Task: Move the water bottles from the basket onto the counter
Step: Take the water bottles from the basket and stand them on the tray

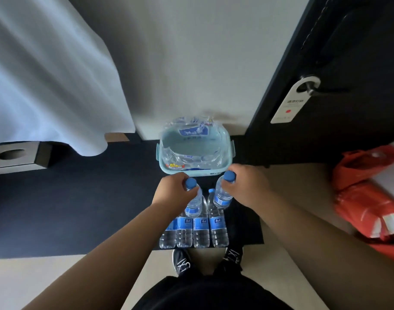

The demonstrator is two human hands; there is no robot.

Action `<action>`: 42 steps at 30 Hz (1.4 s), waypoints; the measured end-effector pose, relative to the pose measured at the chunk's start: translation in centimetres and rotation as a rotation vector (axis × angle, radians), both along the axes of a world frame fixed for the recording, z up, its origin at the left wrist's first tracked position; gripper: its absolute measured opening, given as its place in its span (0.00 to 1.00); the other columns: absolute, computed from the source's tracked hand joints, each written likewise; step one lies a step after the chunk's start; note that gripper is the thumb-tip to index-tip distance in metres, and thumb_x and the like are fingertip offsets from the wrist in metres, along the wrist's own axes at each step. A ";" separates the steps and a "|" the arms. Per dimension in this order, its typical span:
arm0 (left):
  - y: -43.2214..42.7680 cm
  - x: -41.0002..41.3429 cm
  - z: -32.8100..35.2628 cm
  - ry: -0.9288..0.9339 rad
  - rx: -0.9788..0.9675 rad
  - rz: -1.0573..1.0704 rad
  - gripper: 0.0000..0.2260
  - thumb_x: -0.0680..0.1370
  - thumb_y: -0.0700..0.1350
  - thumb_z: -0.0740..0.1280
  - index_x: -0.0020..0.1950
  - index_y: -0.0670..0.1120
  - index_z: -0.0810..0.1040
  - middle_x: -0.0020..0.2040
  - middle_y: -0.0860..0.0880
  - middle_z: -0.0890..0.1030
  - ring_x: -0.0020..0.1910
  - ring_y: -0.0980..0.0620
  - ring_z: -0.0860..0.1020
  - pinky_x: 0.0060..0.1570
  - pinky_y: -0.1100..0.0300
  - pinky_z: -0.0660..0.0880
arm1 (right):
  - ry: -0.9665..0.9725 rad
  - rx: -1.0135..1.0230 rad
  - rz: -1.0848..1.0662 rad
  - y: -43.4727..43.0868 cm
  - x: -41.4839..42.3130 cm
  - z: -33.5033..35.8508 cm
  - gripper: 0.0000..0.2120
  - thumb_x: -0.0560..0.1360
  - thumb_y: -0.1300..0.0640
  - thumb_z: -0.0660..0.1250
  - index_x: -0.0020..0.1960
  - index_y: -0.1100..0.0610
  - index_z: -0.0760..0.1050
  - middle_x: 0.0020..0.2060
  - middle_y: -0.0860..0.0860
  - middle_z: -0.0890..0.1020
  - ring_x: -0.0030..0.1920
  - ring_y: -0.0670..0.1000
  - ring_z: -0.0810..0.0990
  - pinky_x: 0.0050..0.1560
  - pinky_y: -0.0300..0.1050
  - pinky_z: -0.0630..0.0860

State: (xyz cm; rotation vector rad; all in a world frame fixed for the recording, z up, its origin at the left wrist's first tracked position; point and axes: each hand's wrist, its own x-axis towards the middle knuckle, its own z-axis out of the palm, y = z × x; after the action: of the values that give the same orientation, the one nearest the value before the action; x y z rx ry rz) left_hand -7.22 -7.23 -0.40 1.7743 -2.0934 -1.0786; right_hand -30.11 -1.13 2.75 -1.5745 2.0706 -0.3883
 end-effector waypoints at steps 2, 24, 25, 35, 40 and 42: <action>0.8 0.5 -1.7 -0.053 0.078 -0.005 0.08 0.70 0.55 0.74 0.38 0.54 0.77 0.32 0.56 0.79 0.30 0.58 0.76 0.26 0.67 0.67 | -0.005 0.089 -0.016 0.9 -0.1 -1.7 0.08 0.73 0.47 0.71 0.43 0.51 0.77 0.36 0.48 0.80 0.37 0.51 0.80 0.39 0.53 0.80; -0.4 -3.0 -8.9 -0.296 0.132 0.026 0.15 0.75 0.62 0.69 0.39 0.52 0.73 0.34 0.54 0.78 0.32 0.53 0.77 0.30 0.60 0.70 | -0.147 0.518 -0.217 0.7 -3.1 -16.7 0.09 0.77 0.48 0.68 0.49 0.54 0.80 0.41 0.53 0.84 0.40 0.54 0.83 0.38 0.47 0.78; -0.7 -3.1 -9.2 -0.312 0.145 0.004 0.15 0.75 0.62 0.68 0.39 0.52 0.73 0.35 0.54 0.78 0.32 0.53 0.77 0.30 0.60 0.69 | -0.150 0.526 -0.244 0.5 -3.2 -17.3 0.12 0.78 0.47 0.68 0.52 0.55 0.80 0.42 0.53 0.84 0.41 0.54 0.83 0.40 0.47 0.79; -1.7 -3.4 -15.9 -0.515 0.266 -0.013 0.20 0.77 0.66 0.64 0.50 0.49 0.79 0.38 0.50 0.81 0.34 0.50 0.78 0.30 0.59 0.72 | -0.143 0.561 -0.336 -0.5 -3.6 -22.7 0.15 0.79 0.44 0.67 0.48 0.56 0.81 0.45 0.55 0.85 0.43 0.55 0.83 0.46 0.50 0.79; -2.1 -2.6 -18.2 -0.619 0.215 -0.014 0.23 0.77 0.67 0.60 0.45 0.48 0.76 0.34 0.51 0.78 0.34 0.49 0.78 0.34 0.58 0.74 | -0.105 0.574 -0.331 1.4 -2.8 -23.9 0.16 0.78 0.40 0.66 0.52 0.53 0.76 0.42 0.49 0.82 0.38 0.50 0.80 0.32 0.44 0.69; -2.2 -2.3 -18.8 -0.651 0.210 -0.025 0.21 0.77 0.68 0.58 0.44 0.50 0.73 0.35 0.51 0.77 0.36 0.47 0.79 0.41 0.52 0.80 | -0.100 0.585 -0.347 2.3 -2.3 -24.2 0.19 0.78 0.38 0.65 0.53 0.54 0.74 0.41 0.49 0.81 0.37 0.50 0.80 0.30 0.43 0.68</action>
State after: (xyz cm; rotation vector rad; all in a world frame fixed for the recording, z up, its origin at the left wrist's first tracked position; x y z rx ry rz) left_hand -9.55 -9.46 -19.20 2.4671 -2.4125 -0.8170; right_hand -32.40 1.18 -21.48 -0.8431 2.1186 0.0317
